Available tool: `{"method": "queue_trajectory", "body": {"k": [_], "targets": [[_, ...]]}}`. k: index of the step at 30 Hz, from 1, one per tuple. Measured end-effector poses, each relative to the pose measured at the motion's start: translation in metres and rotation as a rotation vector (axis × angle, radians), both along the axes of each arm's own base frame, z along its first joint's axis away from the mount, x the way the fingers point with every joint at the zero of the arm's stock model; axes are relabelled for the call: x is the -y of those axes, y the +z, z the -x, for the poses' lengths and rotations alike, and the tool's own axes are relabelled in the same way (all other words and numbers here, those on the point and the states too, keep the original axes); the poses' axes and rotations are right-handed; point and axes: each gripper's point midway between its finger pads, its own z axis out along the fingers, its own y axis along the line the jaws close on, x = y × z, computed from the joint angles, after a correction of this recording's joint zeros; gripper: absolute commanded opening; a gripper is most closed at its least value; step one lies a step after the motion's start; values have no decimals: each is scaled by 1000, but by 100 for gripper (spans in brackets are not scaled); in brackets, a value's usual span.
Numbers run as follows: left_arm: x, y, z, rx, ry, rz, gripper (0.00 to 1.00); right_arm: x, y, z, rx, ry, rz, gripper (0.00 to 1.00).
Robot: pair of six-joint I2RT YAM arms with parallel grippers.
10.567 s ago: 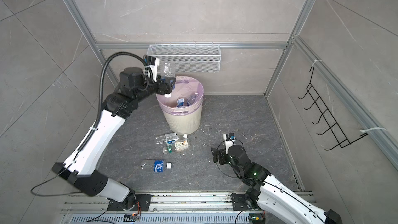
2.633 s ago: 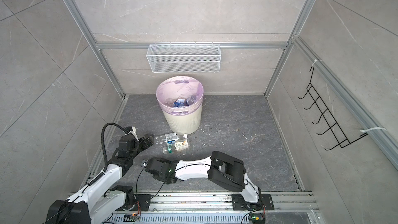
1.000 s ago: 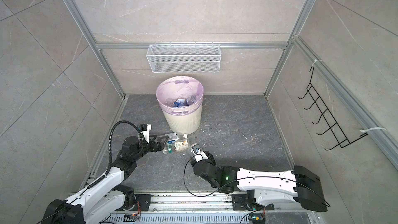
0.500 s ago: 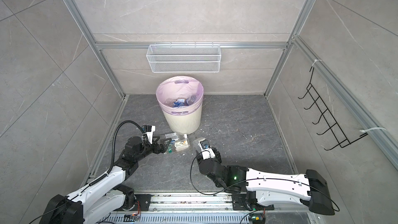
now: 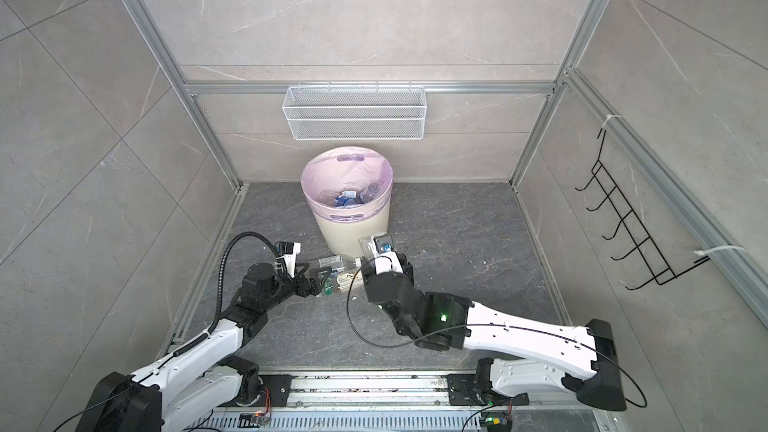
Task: Throw the plastic bottles in the bin
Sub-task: 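Open the right gripper over the bin to drop the water bottle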
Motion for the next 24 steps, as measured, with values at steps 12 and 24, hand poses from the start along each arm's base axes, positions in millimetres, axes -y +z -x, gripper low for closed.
{"method": "queue_trajectory", "body": {"k": [12,24], "targets": [[3,-8,1,-27,-15,-3,100,-45,175,-216,138,-145,-230,99],[-4,3,-2,11,26,-9,100,-37,86,-179,-62,-39,16,99]]}}
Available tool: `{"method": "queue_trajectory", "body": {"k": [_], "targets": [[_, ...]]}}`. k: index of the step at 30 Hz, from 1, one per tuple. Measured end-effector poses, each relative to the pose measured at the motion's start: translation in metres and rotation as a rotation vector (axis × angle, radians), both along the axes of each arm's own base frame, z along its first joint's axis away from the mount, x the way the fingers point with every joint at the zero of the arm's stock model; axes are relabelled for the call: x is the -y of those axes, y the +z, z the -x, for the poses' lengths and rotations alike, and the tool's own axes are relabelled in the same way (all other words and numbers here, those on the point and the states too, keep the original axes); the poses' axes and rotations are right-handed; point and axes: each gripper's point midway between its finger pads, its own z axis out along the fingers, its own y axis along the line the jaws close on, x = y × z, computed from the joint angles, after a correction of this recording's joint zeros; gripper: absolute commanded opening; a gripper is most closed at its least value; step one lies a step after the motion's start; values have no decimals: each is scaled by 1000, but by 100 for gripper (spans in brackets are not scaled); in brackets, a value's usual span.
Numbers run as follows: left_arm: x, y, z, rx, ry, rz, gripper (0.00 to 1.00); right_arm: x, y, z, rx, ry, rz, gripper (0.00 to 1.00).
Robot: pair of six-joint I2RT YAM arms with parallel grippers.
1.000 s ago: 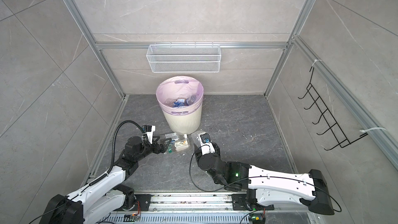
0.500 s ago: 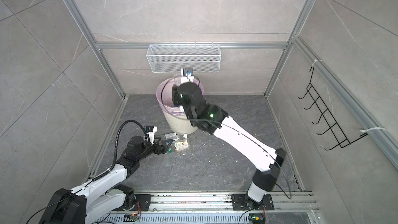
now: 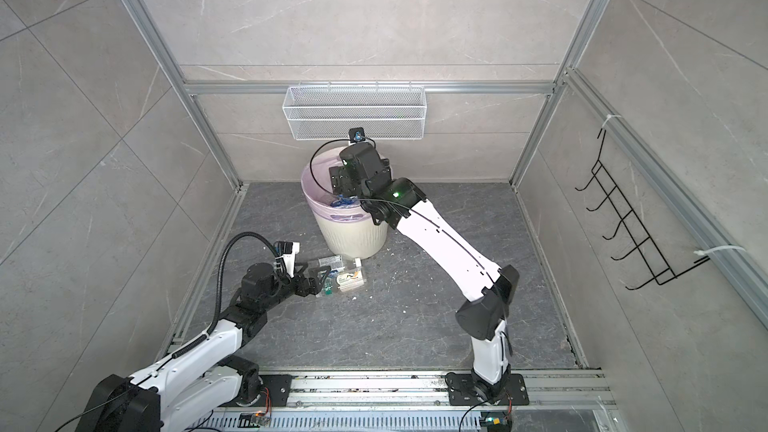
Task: Throw the plastic bottles in the bin
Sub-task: 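Open the right gripper over the bin to drop the water bottle, then draw the right gripper back while the left gripper moves toward the bottles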
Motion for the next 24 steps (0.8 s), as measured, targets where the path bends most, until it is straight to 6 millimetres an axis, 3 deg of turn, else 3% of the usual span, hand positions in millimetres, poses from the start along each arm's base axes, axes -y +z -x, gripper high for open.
{"method": "queue_trajectory", "body": {"k": [5,9,13,18,24], "targets": [[-2,-1,-1,-6,10,-10,100,39,64,34,116,8,-116,99],[-5,-3,-2,-11,24,-23,100,65,82,58,164,6,-155,99],[-6,-4,-1,-10,28,-33,100,77,60,70,141,7,-127,99],[-9,-2,-2,1,42,-49,100,86,12,79,75,11,-47,99],[-10,-7,0,-9,46,-78,100,100,-16,93,43,11,-15,99]]}}
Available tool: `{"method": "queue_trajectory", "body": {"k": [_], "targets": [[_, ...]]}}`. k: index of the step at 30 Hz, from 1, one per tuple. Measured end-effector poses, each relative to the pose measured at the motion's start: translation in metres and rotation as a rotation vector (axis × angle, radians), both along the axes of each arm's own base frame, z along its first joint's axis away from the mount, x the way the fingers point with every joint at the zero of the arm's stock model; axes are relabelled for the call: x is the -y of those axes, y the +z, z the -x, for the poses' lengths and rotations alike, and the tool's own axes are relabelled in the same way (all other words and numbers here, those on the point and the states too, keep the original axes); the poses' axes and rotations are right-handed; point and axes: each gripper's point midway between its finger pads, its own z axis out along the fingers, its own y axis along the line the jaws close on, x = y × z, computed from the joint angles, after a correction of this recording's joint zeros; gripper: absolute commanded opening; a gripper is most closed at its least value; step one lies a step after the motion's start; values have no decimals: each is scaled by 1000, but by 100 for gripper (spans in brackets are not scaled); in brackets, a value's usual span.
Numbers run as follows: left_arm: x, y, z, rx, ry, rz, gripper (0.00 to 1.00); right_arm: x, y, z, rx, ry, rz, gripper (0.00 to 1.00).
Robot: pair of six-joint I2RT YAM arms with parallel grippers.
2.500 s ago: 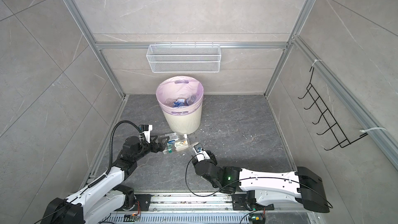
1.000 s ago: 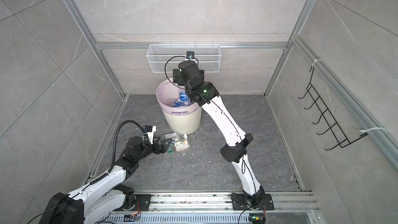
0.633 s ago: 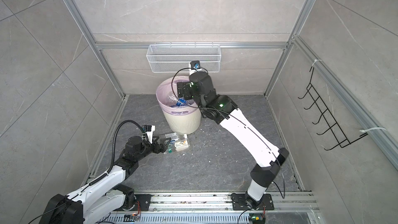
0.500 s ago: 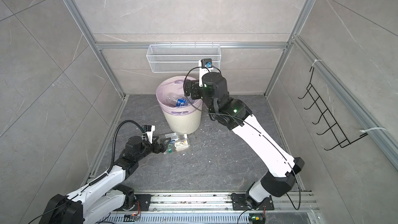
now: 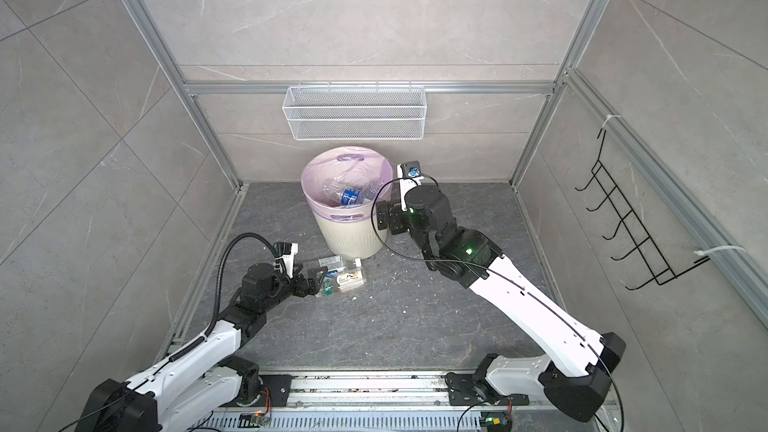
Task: Throw the plastic bottles in the bin
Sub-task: 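Draw the right gripper back while the left gripper moves toward the bottles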
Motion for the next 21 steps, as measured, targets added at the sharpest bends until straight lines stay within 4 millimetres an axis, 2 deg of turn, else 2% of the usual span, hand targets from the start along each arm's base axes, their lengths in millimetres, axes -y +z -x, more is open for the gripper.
{"method": "queue_trajectory", "body": {"k": [4,10,16,21], "targets": [[3,0,2,4,-12,-11,100,11,-16,10,-10,-3,11,99],[8,1,4,16,-27,-36,100,27,-54,25,-27,-8,30,99],[10,5,5,31,-35,-59,100,42,-103,37,-46,-25,42,100],[11,2,7,29,-36,-83,100,52,-155,46,-85,-33,66,99]]}}
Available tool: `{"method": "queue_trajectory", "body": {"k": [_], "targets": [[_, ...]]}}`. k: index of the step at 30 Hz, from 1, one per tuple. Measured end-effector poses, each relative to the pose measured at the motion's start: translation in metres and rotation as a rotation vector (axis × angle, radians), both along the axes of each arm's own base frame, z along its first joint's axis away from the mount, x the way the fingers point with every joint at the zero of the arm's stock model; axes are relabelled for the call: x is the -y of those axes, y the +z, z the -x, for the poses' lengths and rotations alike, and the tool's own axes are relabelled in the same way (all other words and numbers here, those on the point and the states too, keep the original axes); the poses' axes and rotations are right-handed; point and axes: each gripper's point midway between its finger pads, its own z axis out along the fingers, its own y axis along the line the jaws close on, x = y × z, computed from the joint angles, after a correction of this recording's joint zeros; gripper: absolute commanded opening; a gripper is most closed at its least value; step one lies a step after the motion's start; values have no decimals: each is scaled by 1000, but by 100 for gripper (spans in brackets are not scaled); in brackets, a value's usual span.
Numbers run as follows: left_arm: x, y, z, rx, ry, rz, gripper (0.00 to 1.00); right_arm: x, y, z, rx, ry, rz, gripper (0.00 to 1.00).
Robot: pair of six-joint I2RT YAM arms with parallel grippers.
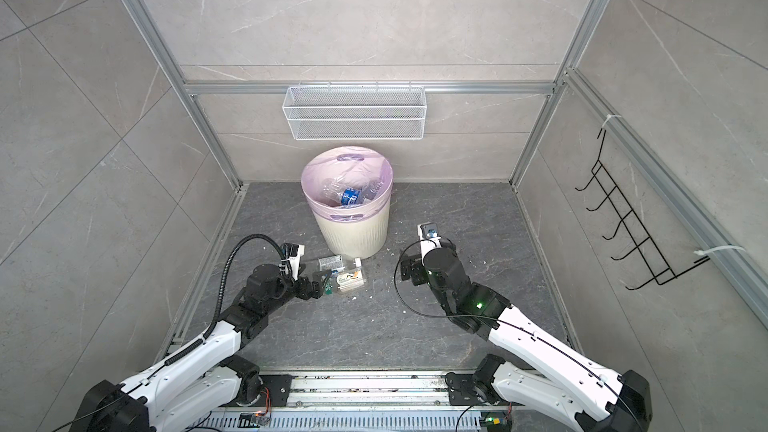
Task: Throw the plastic bottles in the bin
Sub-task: 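Draw the right gripper back while the left gripper moves toward the bottles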
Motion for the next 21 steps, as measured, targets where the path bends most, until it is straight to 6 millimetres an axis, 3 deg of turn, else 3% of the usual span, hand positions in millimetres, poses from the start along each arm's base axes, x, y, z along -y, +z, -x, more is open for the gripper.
{"method": "queue_trajectory", "body": {"k": [3,7,16,21], "targets": [[3,-1,2,2,-11,-13,100,4,-27,5,-23,-1,10,100],[6,3,2,18,-18,-26,100,8,-46,10,-27,1,5,99],[11,3,5,29,-38,-59,100,17,-44,13,25,-23,-36,100],[24,9,8,22,-72,-111,100,21,-40,13,38,-44,-49,100]]}}
